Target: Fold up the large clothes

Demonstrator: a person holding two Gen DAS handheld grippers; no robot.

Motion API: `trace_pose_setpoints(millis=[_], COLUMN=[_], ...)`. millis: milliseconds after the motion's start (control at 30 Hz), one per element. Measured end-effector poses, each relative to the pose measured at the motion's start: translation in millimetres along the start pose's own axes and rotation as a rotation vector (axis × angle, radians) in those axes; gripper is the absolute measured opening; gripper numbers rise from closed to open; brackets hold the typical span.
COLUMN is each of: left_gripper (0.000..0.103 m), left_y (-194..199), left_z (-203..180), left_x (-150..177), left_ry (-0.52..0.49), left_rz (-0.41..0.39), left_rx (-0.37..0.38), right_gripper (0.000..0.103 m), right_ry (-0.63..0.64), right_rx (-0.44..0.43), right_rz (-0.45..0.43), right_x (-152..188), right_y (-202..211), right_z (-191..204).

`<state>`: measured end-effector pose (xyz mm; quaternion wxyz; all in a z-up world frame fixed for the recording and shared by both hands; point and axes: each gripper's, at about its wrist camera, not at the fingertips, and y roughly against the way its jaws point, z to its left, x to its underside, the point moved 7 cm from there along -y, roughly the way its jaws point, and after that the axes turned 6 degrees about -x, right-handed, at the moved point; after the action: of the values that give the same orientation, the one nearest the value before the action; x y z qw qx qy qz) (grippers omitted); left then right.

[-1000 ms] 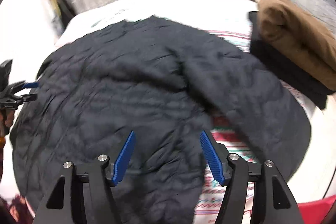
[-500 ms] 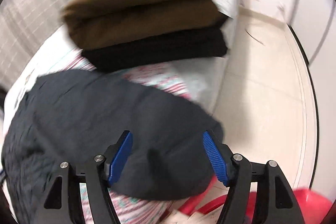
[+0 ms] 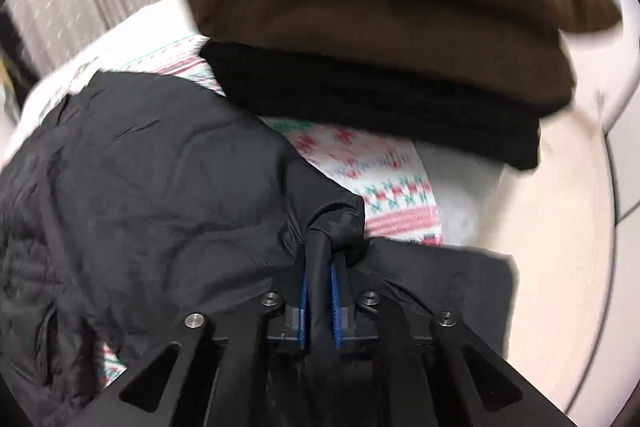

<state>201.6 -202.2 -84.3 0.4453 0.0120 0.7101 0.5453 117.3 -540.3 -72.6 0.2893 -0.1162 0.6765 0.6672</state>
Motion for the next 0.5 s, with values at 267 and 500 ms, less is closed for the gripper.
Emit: trace_pose_setpoints(millis=[267,500], left_gripper=[0.077,0.077], left_y=[-55,-138], left_z=[-51,-100], left_x=[-51,-64], left_ry=[0.062,0.095], left_rz=[-0.040,0.023], left_rx=[0.119,0.124], right_gripper=[0.006,0.005], right_ry=[0.262,0.337], right_rx=[0.425,0.504], right_rz=[-0.248,-0.345], right_x=[-56,-76], right_y=[103,150], right_z=[37,74])
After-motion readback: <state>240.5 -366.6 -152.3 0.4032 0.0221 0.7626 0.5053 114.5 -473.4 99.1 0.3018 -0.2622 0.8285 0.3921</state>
